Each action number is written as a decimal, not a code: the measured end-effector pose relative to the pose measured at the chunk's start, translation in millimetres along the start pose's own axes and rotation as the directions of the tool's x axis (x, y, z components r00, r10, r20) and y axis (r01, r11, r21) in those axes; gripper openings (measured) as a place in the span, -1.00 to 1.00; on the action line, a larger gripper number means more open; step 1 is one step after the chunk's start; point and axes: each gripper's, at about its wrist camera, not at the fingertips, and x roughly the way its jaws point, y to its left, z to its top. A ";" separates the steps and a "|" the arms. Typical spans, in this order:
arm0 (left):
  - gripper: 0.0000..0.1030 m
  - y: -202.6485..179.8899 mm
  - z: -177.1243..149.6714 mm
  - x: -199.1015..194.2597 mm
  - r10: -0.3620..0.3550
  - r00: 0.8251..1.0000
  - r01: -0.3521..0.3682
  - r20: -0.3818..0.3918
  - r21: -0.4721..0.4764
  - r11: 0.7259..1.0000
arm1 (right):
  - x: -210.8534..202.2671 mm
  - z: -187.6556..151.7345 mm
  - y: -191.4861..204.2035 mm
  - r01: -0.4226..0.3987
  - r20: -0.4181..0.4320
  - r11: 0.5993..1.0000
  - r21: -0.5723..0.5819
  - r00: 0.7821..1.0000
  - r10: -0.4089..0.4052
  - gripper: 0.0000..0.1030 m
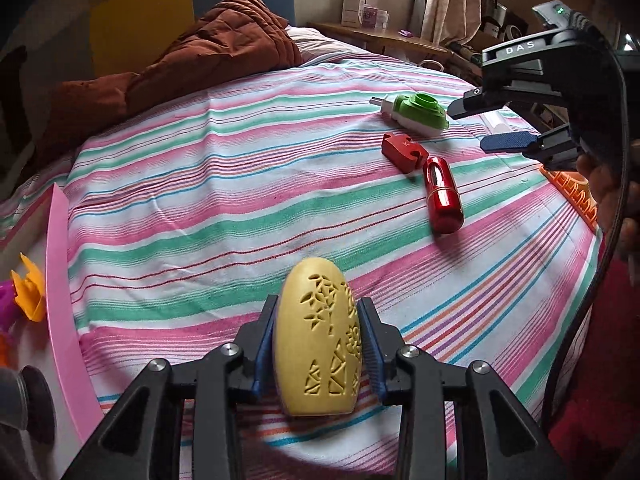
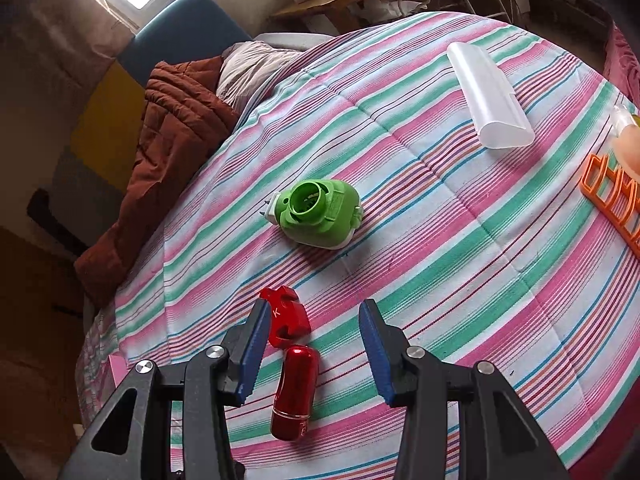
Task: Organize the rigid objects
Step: 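Lift the yellow sponge with left while right grasps the green plug-in device, then carry the yellow sponge into the tray and release it with left while right holds the green device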
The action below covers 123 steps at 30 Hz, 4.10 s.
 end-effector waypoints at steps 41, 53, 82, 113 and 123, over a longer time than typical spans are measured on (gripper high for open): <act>-0.27 23.5 -16.3 -25.9 -0.072 0.997 0.070 -0.017 -0.131 0.989 | 43.0 -13.0 121.7 0.033 -0.045 0.813 -0.582 0.996 -0.073 0.25; -0.27 39.4 -31.7 -84.3 -0.023 0.997 0.034 0.072 -0.163 0.986 | 84.2 -91.7 143.8 0.096 -0.058 0.640 -0.762 0.975 -0.216 0.25; -0.26 77.5 -61.8 -139.7 0.079 0.989 -0.040 0.125 -0.291 0.956 | 99.0 -84.9 143.2 0.085 -0.067 0.656 -0.750 0.977 -0.203 0.23; -0.28 211.6 -134.1 -153.7 0.307 0.952 -0.262 -0.014 -0.558 0.787 | 94.9 -89.6 142.9 0.099 -0.046 0.631 -0.770 0.977 -0.210 0.23; -0.26 207.8 -137.7 -159.3 0.381 0.924 -0.332 -0.020 -0.537 0.776 | 95.3 -90.2 143.2 0.102 -0.042 0.623 -0.775 0.976 -0.212 0.23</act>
